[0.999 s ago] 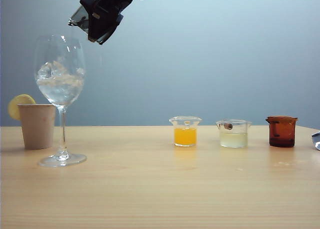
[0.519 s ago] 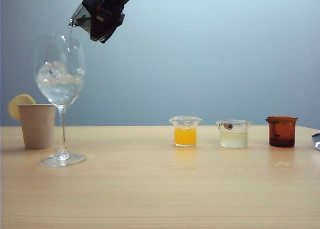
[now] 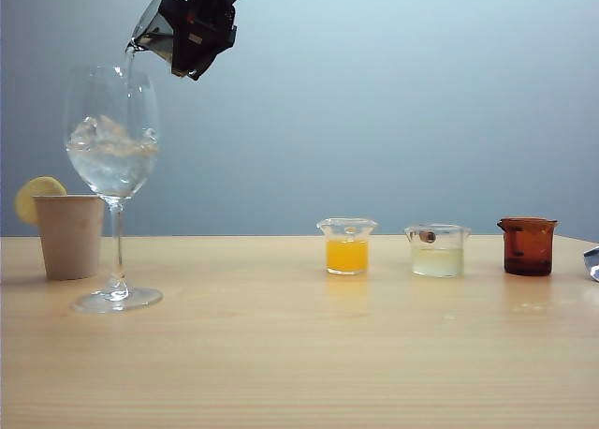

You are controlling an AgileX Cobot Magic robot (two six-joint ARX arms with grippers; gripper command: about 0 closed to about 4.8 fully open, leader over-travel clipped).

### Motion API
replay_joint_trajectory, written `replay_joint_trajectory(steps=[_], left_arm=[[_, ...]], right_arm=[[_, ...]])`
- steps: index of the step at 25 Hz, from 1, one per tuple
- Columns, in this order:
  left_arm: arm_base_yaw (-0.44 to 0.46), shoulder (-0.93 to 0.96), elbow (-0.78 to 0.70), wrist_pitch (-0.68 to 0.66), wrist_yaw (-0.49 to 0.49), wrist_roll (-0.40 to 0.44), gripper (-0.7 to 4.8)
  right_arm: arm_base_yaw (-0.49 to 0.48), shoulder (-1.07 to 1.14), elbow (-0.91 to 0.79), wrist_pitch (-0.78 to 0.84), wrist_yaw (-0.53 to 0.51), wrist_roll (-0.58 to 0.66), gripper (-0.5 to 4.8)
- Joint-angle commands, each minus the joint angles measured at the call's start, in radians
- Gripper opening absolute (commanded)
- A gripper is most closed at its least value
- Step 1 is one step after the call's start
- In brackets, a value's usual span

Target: Pick up the first measuring cup from the left, pour the coconut rum inside into the goblet, and finally put the measuring cup back in its original place.

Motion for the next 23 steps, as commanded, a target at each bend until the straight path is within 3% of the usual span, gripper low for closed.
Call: replay_joint_trajectory(steps=[1,23], left_arm=[[0.001,-0.002,0.007,0.008,0.000,0.003,-0.05],[0.001,-0.002,0.007,0.008,0.000,0.003,-0.05]], right_arm=[[0.004,-0.008,0.009,0.047,0.018,-0.030,2.38],[0.005,-0.007,0.009,0.065,0.036,-0.107,2.38]])
